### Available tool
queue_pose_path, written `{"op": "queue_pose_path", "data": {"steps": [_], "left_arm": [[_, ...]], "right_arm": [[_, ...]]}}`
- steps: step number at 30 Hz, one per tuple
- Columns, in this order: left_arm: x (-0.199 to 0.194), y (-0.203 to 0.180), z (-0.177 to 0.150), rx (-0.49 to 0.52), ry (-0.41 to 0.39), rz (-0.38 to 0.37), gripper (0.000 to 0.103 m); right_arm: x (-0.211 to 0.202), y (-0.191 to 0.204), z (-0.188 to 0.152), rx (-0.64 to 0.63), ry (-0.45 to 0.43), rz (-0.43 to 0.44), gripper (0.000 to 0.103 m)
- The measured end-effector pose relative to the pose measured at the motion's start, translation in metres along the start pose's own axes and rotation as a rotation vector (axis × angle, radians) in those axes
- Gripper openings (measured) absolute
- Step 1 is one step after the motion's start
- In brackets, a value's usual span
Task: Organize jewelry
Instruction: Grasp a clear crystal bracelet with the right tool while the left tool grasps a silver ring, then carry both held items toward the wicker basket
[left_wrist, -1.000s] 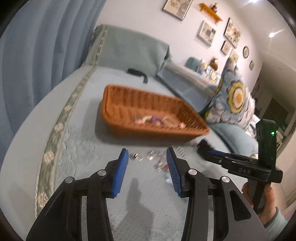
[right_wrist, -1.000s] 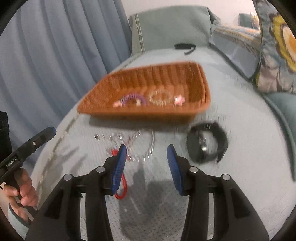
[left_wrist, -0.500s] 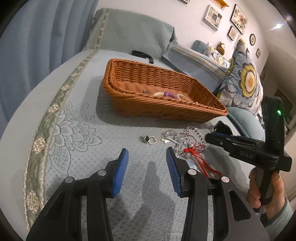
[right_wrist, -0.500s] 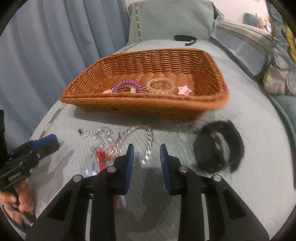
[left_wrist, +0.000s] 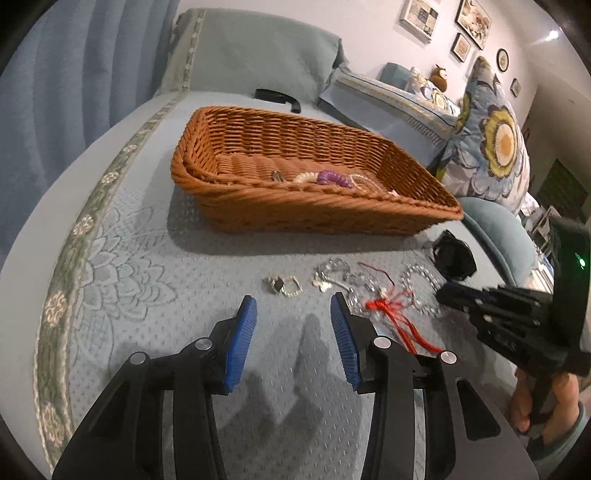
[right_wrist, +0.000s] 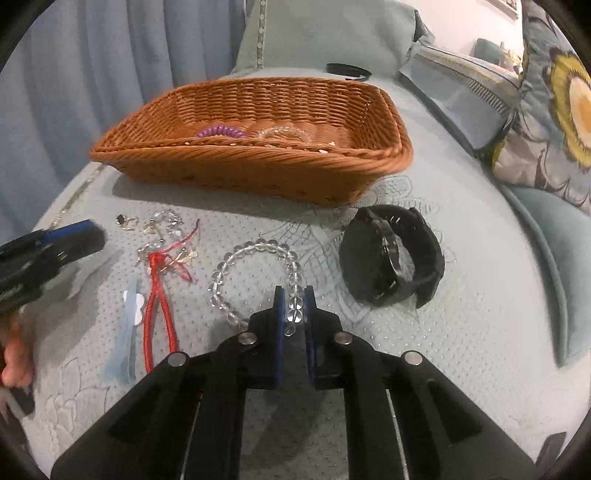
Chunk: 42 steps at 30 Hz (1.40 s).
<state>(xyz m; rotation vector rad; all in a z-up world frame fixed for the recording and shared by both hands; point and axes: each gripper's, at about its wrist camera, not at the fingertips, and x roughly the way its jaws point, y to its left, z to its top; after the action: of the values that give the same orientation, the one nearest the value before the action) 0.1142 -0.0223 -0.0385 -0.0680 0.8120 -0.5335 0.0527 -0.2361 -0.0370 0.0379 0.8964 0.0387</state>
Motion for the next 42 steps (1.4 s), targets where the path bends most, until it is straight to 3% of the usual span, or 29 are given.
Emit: {"op": "queue_pose_path", "data": {"steps": [4,8,14,22,27,33,34,36,42], "left_arm": [[0.01,0.005,0.015,0.005,-0.007,0.006,0.039],[0.026,0.002,0.021,0.036,0.052,-0.01,0.04],[0.028,-0.005,0.017,0.077,0.08,-0.006,0.038],[0.01,-0.028,-0.009,0.17,0.132,-0.054,0.036],[0.006,-0.029,-0.01,0.243,0.112,0.043,0.036],[0.018,-0.026,-0.004,0.248,0.11,0.058,0.036],[0.02,-0.028,-0.003,0.255,0.109,0.069,0.03],[0.019,-0.031,-0.005,0.271,0.102,0.088,0.009],[0.004,-0.029,-0.005,0.226,0.05,0.057,0.008]], "right_arm": [[0.002,-0.008,0.002,0.024,0.002,0.048,0.008],[0.002,-0.011,0.002,0.048,0.007,0.082,0.008],[0.001,-0.008,0.002,0.039,0.003,0.072,0.008],[0.001,-0.008,0.002,0.042,0.003,0.075,0.008],[0.001,-0.008,0.001,0.045,0.004,0.078,0.008],[0.002,-0.004,0.004,0.023,0.0,0.061,0.008],[0.002,-0.002,0.004,0.011,-0.001,0.049,0.008],[0.0,0.003,0.003,-0.005,-0.007,0.02,0.006],[-0.012,0.001,0.003,0.005,-0.051,0.057,0.006]]}}
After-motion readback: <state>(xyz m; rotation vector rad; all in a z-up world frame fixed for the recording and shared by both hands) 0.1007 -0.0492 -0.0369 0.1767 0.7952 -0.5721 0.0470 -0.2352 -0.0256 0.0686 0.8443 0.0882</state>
